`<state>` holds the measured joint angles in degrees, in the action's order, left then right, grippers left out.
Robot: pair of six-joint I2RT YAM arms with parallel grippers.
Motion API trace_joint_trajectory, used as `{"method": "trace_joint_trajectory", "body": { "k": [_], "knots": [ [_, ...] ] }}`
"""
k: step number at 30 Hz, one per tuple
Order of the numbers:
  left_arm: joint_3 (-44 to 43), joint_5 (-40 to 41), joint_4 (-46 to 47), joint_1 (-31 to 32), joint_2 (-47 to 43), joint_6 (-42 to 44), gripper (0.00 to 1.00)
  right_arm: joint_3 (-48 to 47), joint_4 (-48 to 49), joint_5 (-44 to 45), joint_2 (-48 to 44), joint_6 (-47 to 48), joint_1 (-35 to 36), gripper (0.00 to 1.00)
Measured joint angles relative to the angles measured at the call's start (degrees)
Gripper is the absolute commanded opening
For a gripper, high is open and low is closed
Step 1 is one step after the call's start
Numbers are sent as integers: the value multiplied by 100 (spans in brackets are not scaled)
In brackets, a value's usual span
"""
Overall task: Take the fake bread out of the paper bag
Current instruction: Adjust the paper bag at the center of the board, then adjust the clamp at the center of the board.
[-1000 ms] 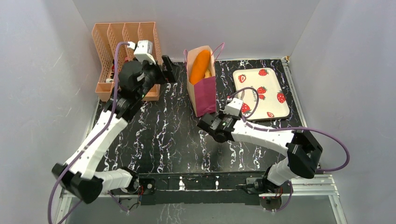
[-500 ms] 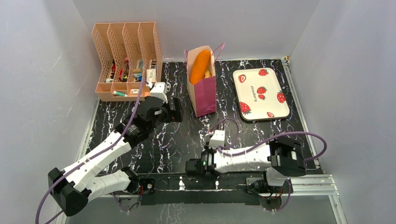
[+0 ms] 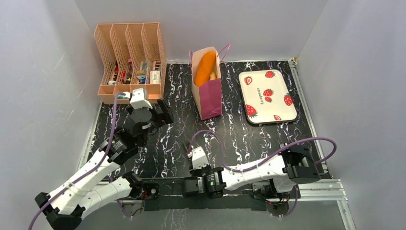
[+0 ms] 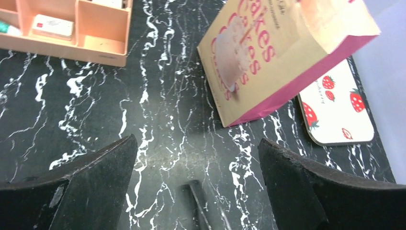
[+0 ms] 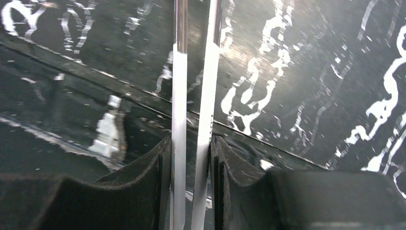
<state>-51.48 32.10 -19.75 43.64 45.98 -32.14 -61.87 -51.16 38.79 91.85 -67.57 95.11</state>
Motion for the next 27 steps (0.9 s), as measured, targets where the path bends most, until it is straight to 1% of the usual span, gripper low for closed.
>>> {"method": "trace_joint_trajectory", "body": {
  "k": [6,9,14,18,24,25,26,27],
  "knots": [
    [332,487,-267,0,-140,-354,98,-321,968,-13,466,1078,-166,0],
    [590,758,-372,0,-162,-636,98,-332,1676,-22,798,1593,-501,0],
    [1185,1172,-341,0,-157,-1261,98,-328,2909,-85,1325,2398,-1274,0],
    [1504,1488,-232,0,120,-1707,98,-332,3659,-136,1648,2830,-1751,3],
    [1985,1731,363,-87,702,-2334,98,-319,4328,-356,1832,3161,-2057,9],
    [2041,1725,450,-127,772,-2378,98,-319,4389,-391,1834,3182,-2081,11],
    [2098,1694,538,-195,870,-2437,98,-319,4470,-417,1834,3206,-2107,24],
    [2135,1672,625,-243,946,-2470,98,-315,4544,-437,1834,3228,-2131,47]
  ]
}}
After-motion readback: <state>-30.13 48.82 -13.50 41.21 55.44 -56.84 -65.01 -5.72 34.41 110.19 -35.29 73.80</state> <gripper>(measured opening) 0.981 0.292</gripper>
